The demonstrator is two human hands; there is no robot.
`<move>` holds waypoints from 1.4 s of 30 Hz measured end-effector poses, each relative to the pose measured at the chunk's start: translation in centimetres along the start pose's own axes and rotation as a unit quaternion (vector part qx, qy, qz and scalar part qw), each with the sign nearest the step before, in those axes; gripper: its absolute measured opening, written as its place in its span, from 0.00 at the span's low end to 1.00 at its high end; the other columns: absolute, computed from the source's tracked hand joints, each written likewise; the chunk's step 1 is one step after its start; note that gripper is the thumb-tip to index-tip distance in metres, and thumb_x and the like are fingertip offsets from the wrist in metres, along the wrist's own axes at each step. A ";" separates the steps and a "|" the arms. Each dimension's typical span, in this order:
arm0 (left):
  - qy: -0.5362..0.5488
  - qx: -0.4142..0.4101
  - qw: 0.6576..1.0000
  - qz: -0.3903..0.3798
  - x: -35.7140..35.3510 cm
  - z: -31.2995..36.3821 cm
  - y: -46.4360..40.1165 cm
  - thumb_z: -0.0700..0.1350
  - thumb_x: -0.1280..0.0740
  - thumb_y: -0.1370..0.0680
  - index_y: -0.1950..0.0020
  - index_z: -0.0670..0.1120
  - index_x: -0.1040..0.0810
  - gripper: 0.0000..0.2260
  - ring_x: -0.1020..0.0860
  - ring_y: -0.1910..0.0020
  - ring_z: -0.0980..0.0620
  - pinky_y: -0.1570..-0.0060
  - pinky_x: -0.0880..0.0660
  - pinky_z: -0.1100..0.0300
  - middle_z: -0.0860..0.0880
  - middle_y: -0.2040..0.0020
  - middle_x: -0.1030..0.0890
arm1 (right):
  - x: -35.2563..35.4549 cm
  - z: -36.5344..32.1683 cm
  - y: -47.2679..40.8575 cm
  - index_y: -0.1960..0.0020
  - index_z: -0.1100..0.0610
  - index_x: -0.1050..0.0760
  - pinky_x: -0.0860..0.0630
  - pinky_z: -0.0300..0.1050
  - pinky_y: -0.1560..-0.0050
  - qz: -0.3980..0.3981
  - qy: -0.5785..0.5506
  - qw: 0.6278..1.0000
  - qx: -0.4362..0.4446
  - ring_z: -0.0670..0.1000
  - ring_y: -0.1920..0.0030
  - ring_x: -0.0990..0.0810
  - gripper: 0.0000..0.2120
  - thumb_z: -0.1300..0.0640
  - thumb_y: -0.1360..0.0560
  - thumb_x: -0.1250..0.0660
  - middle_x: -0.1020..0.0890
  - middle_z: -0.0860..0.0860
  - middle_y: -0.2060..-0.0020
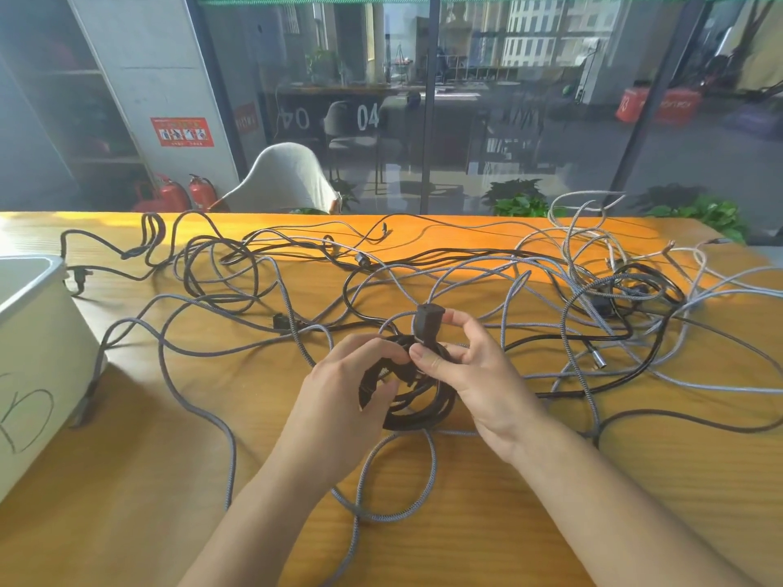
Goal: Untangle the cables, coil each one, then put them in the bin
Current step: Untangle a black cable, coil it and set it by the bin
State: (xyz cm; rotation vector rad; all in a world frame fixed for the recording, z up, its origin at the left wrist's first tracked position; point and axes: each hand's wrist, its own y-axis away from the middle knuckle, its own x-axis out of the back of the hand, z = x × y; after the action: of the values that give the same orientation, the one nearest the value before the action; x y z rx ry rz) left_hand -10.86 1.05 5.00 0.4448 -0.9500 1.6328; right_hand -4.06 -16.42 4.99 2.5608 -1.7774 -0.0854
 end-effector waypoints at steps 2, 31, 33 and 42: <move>-0.010 0.003 1.000 -0.011 0.2 0.0 0.0 0.46 0.28 0.19 0.36 0.65 0.20 0.16 0.26 0.40 0.64 0.49 0.36 0.81 0.67 0.33 0.27 | 0.0 0.0 -0.1 0.33 0.44 0.29 0.31 0.60 0.26 -0.005 0.003 1.000 -0.002 0.52 0.43 0.14 0.28 0.47 0.29 0.22 0.12 0.52 0.48; -0.275 -0.062 0.958 -0.061 0.9 0.8 -0.7 0.58 0.28 0.21 0.36 0.58 0.18 0.15 0.16 0.45 0.50 0.59 0.20 0.55 0.56 0.27 0.28 | 0.0 -0.7 0.0 0.39 0.43 0.24 0.21 0.45 0.40 -0.042 0.156 0.986 0.036 0.41 0.49 0.15 0.09 0.49 0.18 0.30 0.13 0.44 0.52; -0.306 -0.100 0.944 -0.071 0.8 0.5 -0.4 0.56 0.19 0.30 0.47 0.55 0.13 0.15 0.15 0.52 0.53 0.76 0.26 0.60 0.53 0.35 0.21 | 0.3 -0.9 -0.1 0.40 0.41 0.22 0.20 0.47 0.40 -0.047 0.151 0.987 0.032 0.44 0.48 0.15 0.08 0.48 0.18 0.31 0.13 0.48 0.50; -0.295 -0.177 0.939 0.027 -0.5 0.1 0.0 0.52 0.22 0.27 0.46 0.49 0.16 0.12 0.16 0.55 0.53 0.79 0.31 0.62 0.52 0.39 0.20 | 2.0 -1.8 -0.2 0.38 0.45 0.19 0.16 0.50 0.51 -0.123 0.060 0.991 -0.006 0.63 0.45 0.16 0.09 0.53 0.17 0.31 0.18 0.62 0.41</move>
State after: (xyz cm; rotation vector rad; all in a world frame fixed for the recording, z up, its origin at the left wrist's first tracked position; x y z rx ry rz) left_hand -10.77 0.66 4.72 0.6769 -1.6842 1.3491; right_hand -3.10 -18.25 6.73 2.7013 -1.4106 0.0521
